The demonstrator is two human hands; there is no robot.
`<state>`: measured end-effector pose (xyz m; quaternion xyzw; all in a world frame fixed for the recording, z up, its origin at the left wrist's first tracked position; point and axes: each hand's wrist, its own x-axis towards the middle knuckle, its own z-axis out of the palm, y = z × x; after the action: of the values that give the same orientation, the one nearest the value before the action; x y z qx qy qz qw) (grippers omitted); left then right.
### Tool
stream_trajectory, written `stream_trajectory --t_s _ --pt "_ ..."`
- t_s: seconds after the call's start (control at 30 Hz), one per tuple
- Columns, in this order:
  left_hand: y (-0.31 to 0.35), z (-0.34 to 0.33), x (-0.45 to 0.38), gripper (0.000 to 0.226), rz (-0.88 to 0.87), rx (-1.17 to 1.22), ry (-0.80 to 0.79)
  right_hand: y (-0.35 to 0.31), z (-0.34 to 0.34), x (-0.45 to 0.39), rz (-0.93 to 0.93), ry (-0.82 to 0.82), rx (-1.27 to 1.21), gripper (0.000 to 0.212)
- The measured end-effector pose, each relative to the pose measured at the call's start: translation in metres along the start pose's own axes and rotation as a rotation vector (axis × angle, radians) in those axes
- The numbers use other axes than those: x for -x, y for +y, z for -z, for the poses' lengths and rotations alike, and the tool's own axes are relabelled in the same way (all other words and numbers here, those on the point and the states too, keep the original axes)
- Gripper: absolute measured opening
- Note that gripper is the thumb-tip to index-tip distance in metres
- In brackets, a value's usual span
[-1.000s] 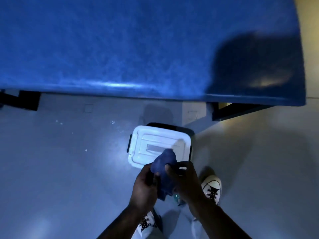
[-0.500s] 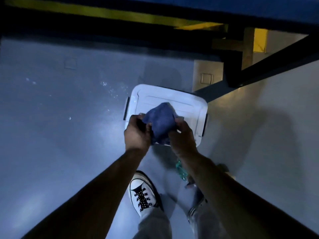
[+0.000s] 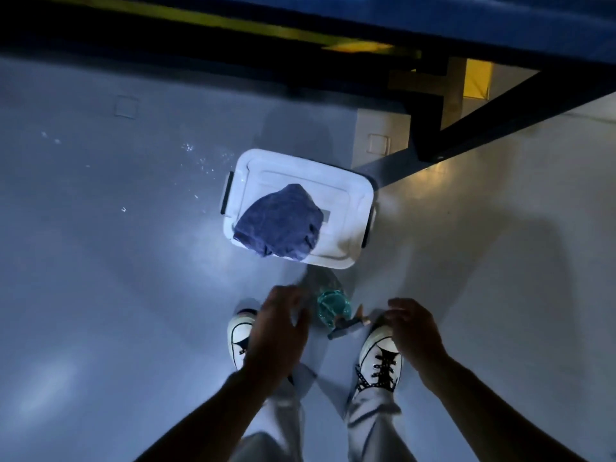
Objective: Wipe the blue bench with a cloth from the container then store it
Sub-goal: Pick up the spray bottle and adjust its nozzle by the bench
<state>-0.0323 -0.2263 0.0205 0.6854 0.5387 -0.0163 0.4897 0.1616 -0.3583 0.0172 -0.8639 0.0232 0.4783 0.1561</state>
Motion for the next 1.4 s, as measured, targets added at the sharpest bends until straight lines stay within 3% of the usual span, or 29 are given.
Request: stream_trajectory --t_s 0.1,0.17,0.3,0.4,0.53,0.63,0.8,1.03,1.1,1.27,1.4 --pt "-0.003 -0.057 0.024 0.046 -0.144 -0.187 -0.252 0.035 -0.014 -0.020 0.038 -0.118 0.062 0.053" --pt "-0.007 -0.088 0.027 0.053 -0.160 -0.298 -0.297 0.044 -0.023 -0.028 0.108 -0.159 0.110 0.062" --pt "-0.009 -0.120 0.014 0.026 -0.214 -0.408 -0.121 0.043 -0.027 -0.032 0.260 -0.204 0.246 0.063" --pt "0.009 -0.103 0.012 0.019 -0.153 -0.320 -0.072 0.033 -0.016 -0.015 0.311 -0.235 0.254 0.068" --pt "0.067 -0.042 0.046 0.015 -0.114 -0.157 0.005 0.004 0.019 0.050 0.547 -0.228 0.257 0.068" --pt "0.126 0.021 0.089 0.012 -0.110 -0.060 0.071 -0.036 0.055 0.116 0.732 -0.230 0.241 0.056" --pt "0.238 0.129 0.167 0.017 -0.062 0.173 0.203 -0.116 0.120 0.234 0.930 -0.244 0.303 0.078" --pt "0.356 0.290 0.283 0.014 -0.157 0.306 0.449 -0.233 0.200 0.434 1.219 -0.239 0.277 0.068" --pt "0.374 0.336 0.317 0.007 -0.182 0.468 0.462 -0.257 0.213 0.492 1.283 -0.239 0.269 0.071" --pt "0.377 0.449 0.374 0.026 -0.193 0.797 0.590 -0.305 0.214 0.630 1.394 -0.186 0.236 0.069" --pt "0.346 0.524 0.381 0.030 -0.151 0.837 0.473 -0.335 0.177 0.718 1.438 -0.267 0.102 0.066"
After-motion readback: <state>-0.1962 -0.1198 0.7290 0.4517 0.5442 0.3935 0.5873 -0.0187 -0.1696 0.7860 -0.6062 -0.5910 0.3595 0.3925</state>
